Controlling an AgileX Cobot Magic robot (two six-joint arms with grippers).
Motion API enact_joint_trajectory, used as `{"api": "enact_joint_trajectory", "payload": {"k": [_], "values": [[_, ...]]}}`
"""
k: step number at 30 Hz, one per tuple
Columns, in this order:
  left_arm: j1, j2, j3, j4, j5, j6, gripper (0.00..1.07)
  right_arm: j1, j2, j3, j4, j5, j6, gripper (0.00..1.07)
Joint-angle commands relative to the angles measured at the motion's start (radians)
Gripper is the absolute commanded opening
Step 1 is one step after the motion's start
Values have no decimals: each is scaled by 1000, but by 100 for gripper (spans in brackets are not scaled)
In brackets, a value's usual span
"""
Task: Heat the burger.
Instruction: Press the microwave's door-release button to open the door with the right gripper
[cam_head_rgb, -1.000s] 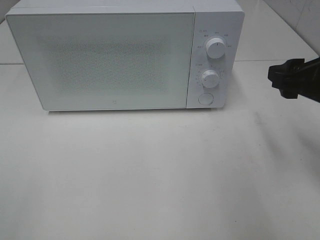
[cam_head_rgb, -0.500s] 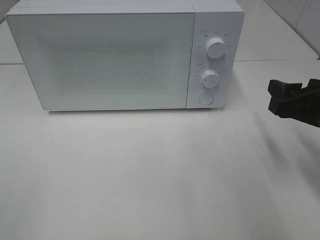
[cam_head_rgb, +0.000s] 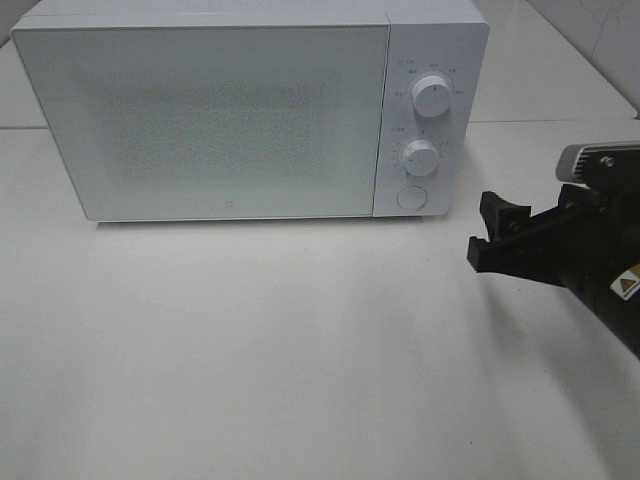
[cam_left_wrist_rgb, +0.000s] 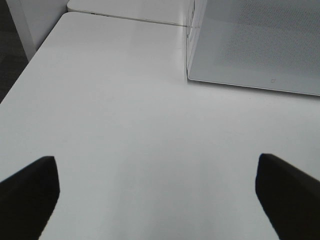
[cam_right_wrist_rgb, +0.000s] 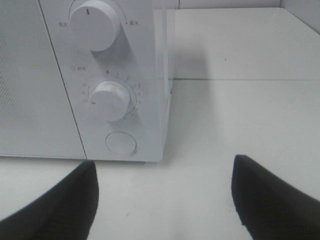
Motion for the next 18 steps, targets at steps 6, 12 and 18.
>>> {"api": "enact_joint_trajectory", "payload": {"k": [6,12,18], "values": [[3,-15,1,-1,-10,2,100,164,89,-84,180,-67,-62,74],[3,-15,1,-1,-10,2,100,198,119,-150,178,-15,-76,74],[3,-15,1,-1,-10,2,100,198,120,-152,177,-8,-76,74]]}}
